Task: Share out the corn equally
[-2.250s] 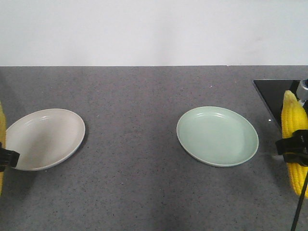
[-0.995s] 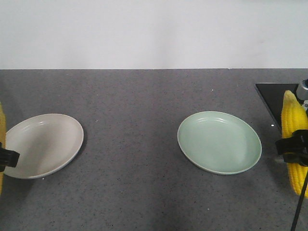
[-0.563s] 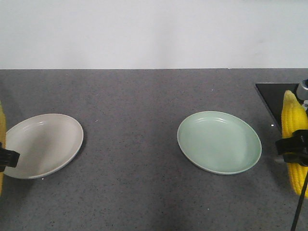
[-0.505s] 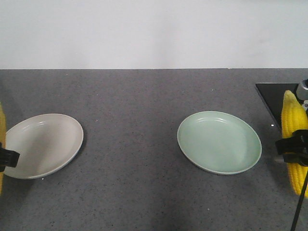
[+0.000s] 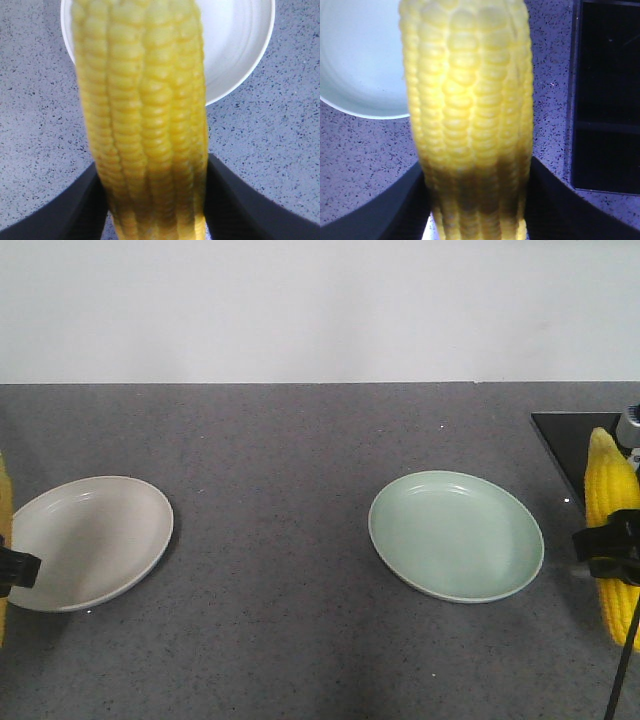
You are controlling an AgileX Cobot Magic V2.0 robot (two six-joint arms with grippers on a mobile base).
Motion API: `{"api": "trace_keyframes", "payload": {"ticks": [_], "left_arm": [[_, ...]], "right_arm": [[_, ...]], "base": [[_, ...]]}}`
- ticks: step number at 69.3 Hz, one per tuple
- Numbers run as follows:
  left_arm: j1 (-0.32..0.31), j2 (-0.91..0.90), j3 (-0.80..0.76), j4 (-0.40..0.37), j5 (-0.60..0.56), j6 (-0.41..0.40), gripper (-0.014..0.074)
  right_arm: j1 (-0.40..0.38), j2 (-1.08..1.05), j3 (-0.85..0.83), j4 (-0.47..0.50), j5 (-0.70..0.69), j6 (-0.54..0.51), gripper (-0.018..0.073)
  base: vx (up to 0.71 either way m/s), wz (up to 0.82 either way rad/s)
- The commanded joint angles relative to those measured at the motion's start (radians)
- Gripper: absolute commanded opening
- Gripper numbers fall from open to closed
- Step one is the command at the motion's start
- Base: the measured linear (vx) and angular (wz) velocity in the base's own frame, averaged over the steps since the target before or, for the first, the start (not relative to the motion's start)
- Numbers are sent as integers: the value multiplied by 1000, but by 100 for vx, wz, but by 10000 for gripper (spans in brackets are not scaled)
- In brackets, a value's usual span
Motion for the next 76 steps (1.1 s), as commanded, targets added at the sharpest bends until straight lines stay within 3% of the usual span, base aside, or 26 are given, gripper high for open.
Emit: {"api": "trace_keyframes", "payload": {"ticks": [1,76], "left_arm": [[4,-13,-26,9,-32,-4,217],[4,-13,-26,9,-32,-4,217]], "right_arm": [[-8,-21,-24,-3,-38,-4,244],[-8,-21,-24,-3,-38,-4,244]], "base": [[0,0],[0,0]]}}
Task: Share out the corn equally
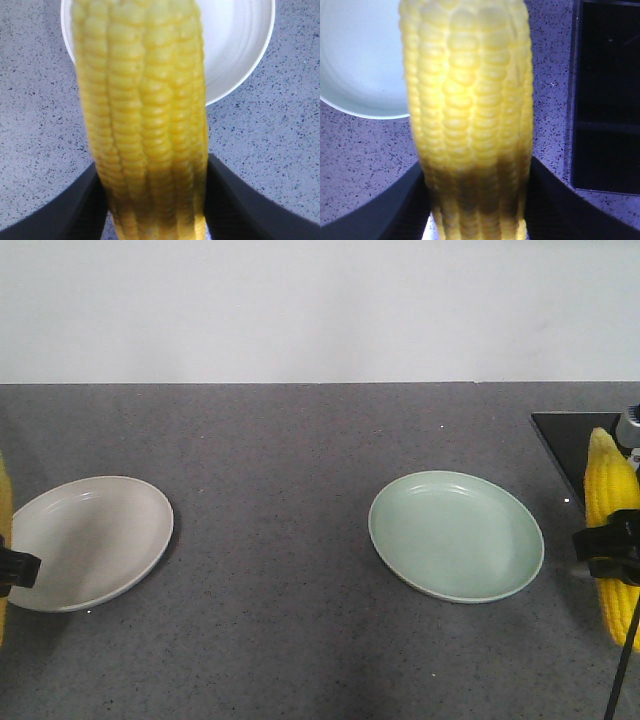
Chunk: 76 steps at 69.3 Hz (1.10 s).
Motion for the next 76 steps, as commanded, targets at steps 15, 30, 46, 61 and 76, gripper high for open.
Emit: {"api": "trace_keyframes", "payload": {"ticks": [15,30,46,61,76], "left_arm": [[4,-13,-26,9,-32,-4,217],[4,-13,-26,9,-32,-4,217],[4,-13,-26,9,-32,-4,217],[4,-13,-26,9,-32,-4,217],[4,-13,-26,8,-32,-4,217]], "right_arm": [[-8,-21,-24,10,-42,-4,243],[-8,-2,-65,108,-74,-33,243],[-7,123,-226,164,32,-42,245],[-1,260,-379,213,130,-42,245],[125,394,-510,180,171,-35,245]], "base": [[0,0],[0,0],[0,0],[0,0],[0,0]]}}
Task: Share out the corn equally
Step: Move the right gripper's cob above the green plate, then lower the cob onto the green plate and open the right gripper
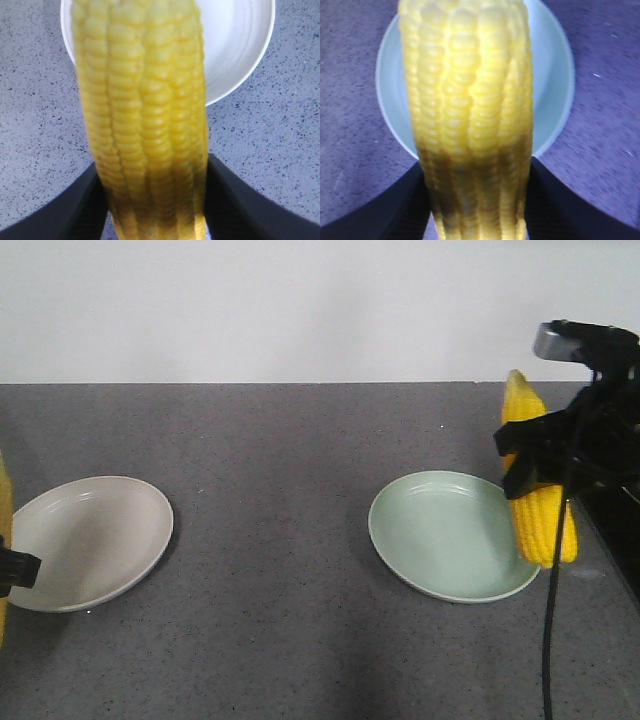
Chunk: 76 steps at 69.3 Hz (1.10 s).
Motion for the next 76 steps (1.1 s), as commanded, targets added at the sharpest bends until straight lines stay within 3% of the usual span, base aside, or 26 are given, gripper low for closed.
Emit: {"api": "trace_keyframes", "payload": {"ticks": [1,22,76], "left_arm": [[4,-13,-26,8,-32,-4,217],[4,-13,-26,8,-32,-4,217],[4,-13,-26,8,-32,-4,217]], "right_arm": [[65,33,-90,-7,-1,2,245],[94,188,-201,-64,63,156,245],[94,263,-197,-45,64,184,246]], "base": [[0,0],[0,0],[0,0]]}}
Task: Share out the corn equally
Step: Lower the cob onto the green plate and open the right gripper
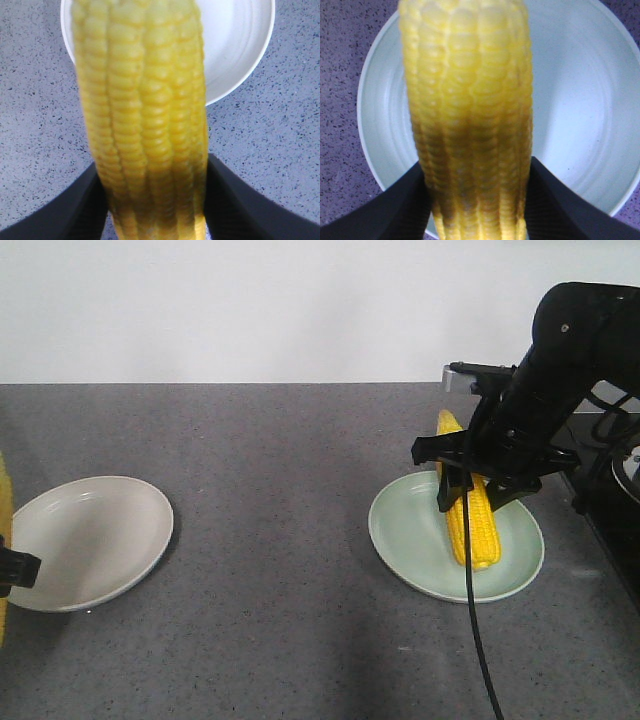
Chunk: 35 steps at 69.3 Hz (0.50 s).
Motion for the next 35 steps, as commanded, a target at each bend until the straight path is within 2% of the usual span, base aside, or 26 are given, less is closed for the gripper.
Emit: {"api": "trace_keyframes", "payload": {"ticks": [1,17,28,35], "left_arm": [[4,-13,-26,8,-32,-4,217],[4,-13,-26,8,-32,-4,217],[4,-13,-26,8,-32,-4,217],[4,-13,-26,8,-33,-4,217]], "right_arm": [[0,-44,-30,21,49,2,246],[21,-49,-3,9,50,-1,246],[33,-51,49,-62,49,-12,246],[33,-60,49,-68,49,-4,246]], "base": [[0,0],[0,0],[0,0],[0,0]]}}
